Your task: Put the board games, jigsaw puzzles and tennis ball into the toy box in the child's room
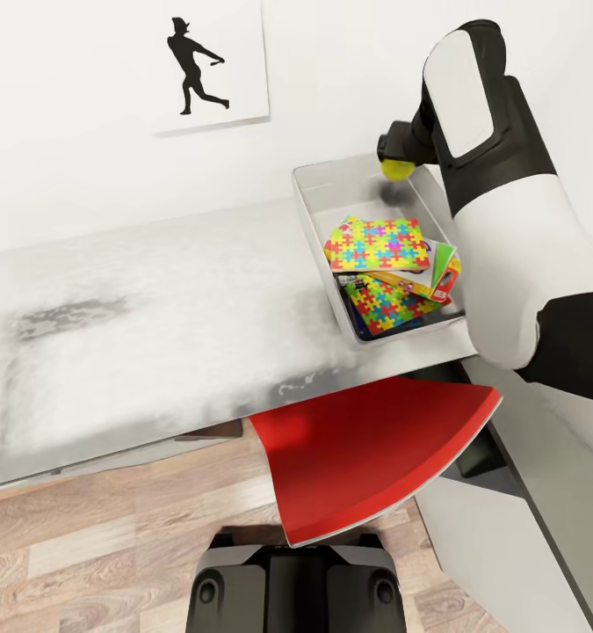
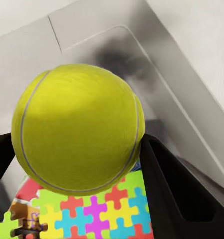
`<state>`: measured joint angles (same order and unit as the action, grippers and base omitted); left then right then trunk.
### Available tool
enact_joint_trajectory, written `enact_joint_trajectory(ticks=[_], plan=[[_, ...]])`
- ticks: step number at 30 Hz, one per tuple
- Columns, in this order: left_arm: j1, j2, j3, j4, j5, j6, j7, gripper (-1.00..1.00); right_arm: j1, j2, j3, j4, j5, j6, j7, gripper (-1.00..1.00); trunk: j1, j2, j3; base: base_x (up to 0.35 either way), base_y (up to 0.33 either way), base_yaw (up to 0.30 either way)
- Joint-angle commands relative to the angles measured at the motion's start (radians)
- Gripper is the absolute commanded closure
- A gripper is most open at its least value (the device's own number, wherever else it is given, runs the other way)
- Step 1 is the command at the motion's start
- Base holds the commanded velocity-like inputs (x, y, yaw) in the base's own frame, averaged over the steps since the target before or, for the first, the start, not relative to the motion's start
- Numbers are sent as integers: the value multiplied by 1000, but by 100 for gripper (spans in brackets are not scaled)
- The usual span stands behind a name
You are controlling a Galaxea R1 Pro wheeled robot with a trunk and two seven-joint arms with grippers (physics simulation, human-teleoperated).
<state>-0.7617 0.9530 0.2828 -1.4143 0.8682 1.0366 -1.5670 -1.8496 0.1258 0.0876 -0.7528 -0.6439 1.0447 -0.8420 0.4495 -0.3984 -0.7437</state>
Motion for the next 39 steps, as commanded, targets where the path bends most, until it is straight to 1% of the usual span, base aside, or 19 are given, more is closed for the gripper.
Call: enact_joint_trajectory(ticks=[1,6,15,20,36,39], plan=[[-1,0,-1,0,0,11,-4,-100,0,-1,4,0,-13,2,-14,100,1,-2,-2,0,0,0],[0,0,-1,0,0,11,-4,-100,2,-3,7,0,-13,2,-15,100,1,-2,-5,0,0,0],[0,-10,-2,0,-8,11,-4,-100,14,-2,7,0,-9,-5,-15,100,1,-2,-11,0,0,0],[0,-11,-3,0,-9,11,-4,-100,15,-3,7,-2,-7,-10,-16,100,1,-2,-13,0,0,0],[0,-11,-3,0,-9,11,-4,-100,18,8,7,-9,-3,-7,-22,100,1,-2,-13,0,0,0],[0,-11,-2,0,-9,11,-4,-100,18,2,7,-8,-4,-8,-21,100,1,-2,-13,0,0,0]])
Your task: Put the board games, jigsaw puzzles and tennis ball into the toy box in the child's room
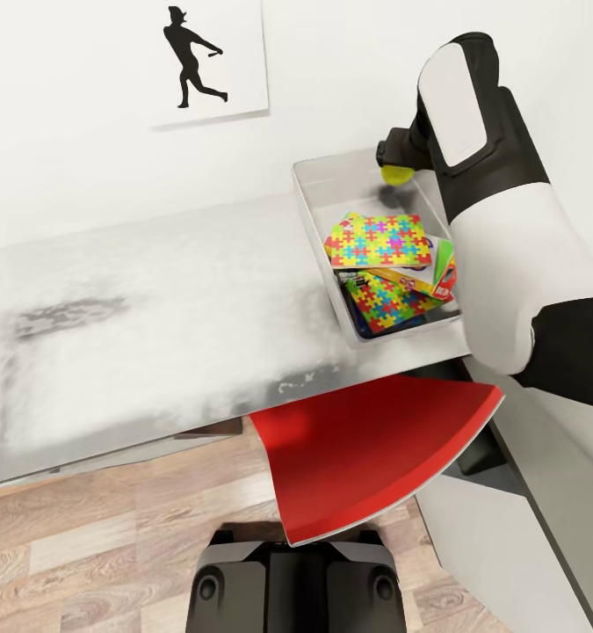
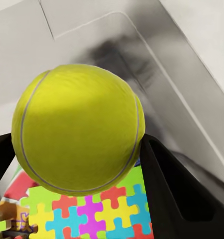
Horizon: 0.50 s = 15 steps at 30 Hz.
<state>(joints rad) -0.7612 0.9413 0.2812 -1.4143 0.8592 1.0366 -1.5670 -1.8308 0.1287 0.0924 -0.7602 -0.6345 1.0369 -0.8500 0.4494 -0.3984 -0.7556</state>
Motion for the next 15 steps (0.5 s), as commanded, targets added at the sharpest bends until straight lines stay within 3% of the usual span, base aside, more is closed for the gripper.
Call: enact_joint_trajectory(ticks=[1,15], plan=[[-1,1,-1,0,0,11,-4,-100,-1,-2,3,0,-14,0,-13,100,1,-2,-1,0,0,0],[-1,1,-1,0,0,11,-4,-100,-1,1,3,5,-16,-1,-12,100,1,-2,-10,0,0,0]])
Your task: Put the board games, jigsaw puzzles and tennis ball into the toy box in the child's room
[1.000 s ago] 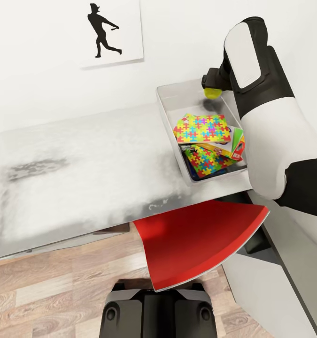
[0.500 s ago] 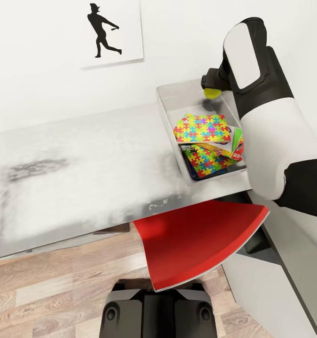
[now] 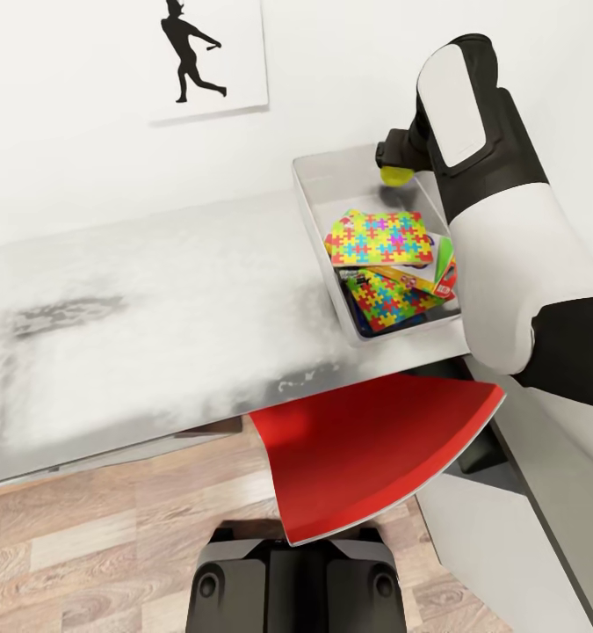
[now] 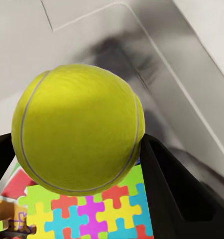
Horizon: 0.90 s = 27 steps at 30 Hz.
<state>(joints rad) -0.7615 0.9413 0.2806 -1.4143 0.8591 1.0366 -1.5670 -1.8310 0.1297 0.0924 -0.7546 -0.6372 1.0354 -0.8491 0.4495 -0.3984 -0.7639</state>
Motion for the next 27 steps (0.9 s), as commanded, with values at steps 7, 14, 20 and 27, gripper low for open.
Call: enact_joint_trajectory(ticks=[7,14,20,27], plan=[[-1,1,0,0,0,11,-4,-100,-1,2,3,1,-14,3,-12,100,1,-2,-9,0,0,0],[-1,1,0,0,0,11,-4,-100,-1,5,3,1,-13,3,-13,100,1,-2,-12,0,0,0],[0,1,0,0,0,11,-4,-100,-1,7,3,1,-12,5,-13,100,1,-2,-12,0,0,0],[-1,1,1,0,0,11,-4,-100,-1,7,2,1,-13,9,-14,-100,1,-2,-12,0,0,0]])
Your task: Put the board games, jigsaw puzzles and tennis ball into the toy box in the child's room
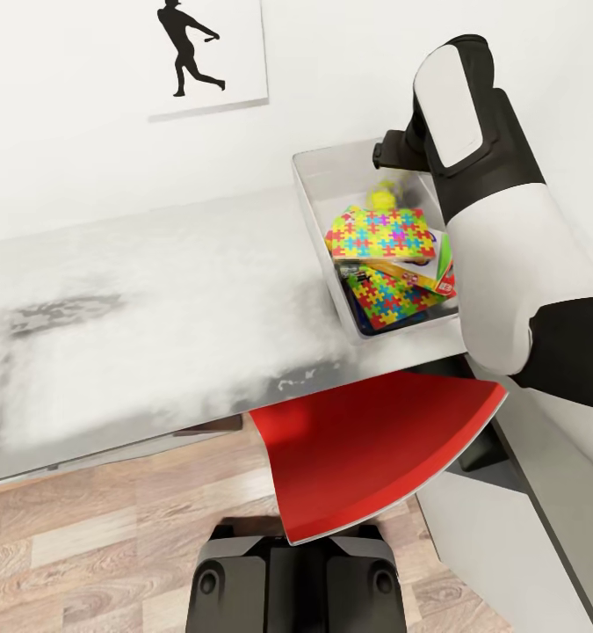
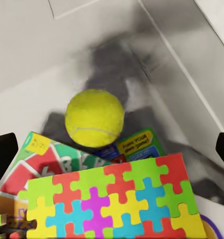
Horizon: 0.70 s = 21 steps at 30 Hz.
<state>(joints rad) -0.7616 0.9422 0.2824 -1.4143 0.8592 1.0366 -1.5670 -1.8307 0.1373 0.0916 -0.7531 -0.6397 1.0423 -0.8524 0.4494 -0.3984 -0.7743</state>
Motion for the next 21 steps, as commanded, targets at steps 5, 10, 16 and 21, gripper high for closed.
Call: enact_joint_trajectory(ticks=[5,10,16,21], plan=[[-1,0,-1,0,0,11,-4,-100,-1,-2,2,-1,-8,1,-10,-100,1,-2,-1,0,0,0],[0,0,-2,0,0,11,-4,-100,-1,-2,3,-3,-7,-4,-13,-100,1,-2,-1,0,0,0],[0,0,-2,0,0,11,-4,-100,-1,-3,3,-6,-6,-5,-18,-100,1,-2,3,0,0,-12],[-1,0,-2,0,0,11,-4,-100,-2,-4,4,-9,-6,-4,-19,-100,1,-2,10,-17,0,-55]])
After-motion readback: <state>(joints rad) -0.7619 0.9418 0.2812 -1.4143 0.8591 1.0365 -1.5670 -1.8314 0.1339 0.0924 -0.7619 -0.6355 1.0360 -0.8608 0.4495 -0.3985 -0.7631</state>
